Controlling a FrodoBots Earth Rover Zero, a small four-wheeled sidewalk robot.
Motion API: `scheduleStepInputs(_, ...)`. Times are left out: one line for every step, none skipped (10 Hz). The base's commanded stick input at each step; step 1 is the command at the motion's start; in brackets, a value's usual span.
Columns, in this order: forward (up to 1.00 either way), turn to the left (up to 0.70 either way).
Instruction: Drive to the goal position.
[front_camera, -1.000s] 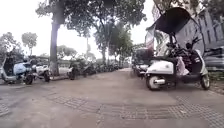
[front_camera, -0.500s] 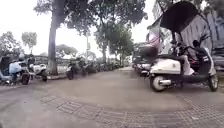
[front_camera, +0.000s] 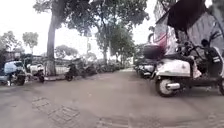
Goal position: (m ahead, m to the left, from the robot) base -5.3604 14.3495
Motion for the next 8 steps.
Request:
scheduleStepInputs(0.45, 0.27)
scheduleStepInputs(0.45, 0.27)
scheduleStepInputs(0.45, 0.27)
scheduleStepInputs(0.45, 0.27)
scheduleStepInputs(0.45, 0.27)
scheduleStepInputs(0.45, 0.27)
scheduleStepInputs(0.45, 0.27)
scheduleStepInputs(0.45, 0.27)
